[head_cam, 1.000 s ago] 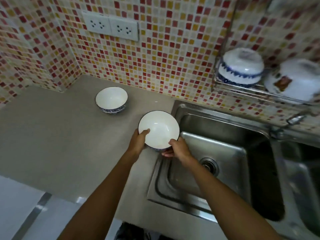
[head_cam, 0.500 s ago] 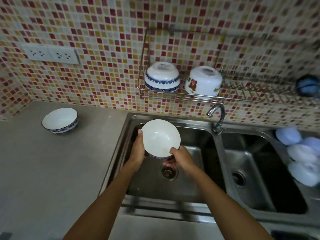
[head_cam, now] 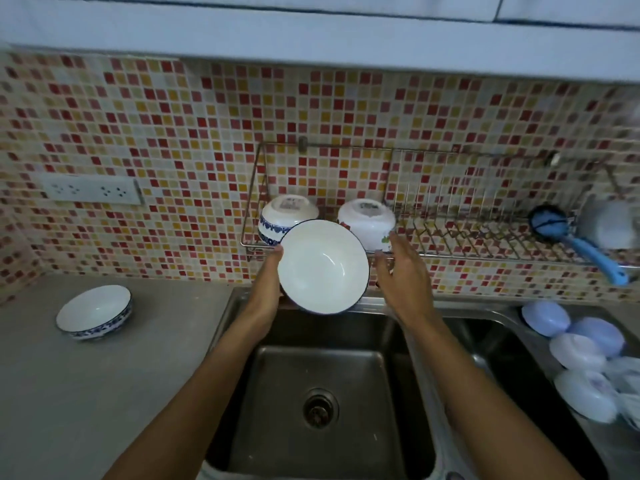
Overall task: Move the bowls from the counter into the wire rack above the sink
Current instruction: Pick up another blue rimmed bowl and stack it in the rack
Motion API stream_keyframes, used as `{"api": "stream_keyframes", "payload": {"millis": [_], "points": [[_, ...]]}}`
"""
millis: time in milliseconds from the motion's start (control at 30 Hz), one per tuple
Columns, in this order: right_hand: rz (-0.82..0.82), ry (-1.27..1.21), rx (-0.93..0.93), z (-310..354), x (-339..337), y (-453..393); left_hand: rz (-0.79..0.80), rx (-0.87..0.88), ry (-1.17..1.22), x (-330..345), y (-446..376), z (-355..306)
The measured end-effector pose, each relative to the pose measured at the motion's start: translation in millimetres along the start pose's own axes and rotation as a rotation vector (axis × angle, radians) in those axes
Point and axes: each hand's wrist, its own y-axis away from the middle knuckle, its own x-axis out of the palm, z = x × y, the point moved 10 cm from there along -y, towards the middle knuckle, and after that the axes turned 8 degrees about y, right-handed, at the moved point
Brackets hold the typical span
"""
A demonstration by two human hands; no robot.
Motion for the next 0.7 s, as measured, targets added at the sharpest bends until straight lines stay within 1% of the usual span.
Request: {"api": "stream_keyframes", "payload": {"millis": [100, 267, 433, 600, 700], "points": [[0.042, 0.188, -0.047, -9, 13, -31, 0.023, 0.054, -0.078, 13, -14, -26], [0.113, 0.404, -0.027, -30, 38, -42, 0.067, 0.159, -0.165, 36, -33, -62], [0.042, 0.440, -0.045, -30, 42, -39, 0.088, 0.274, -0.245, 59, -53, -96], [0.026, 0.466, -0.028, -32, 42, -40, 0.148, 0.549, -0.418, 96, -66, -134], [-0.018, 0.487, 0.030, -31, 41, -37, 0.181, 0.718, -0.672, 122, -74, -140]]}}
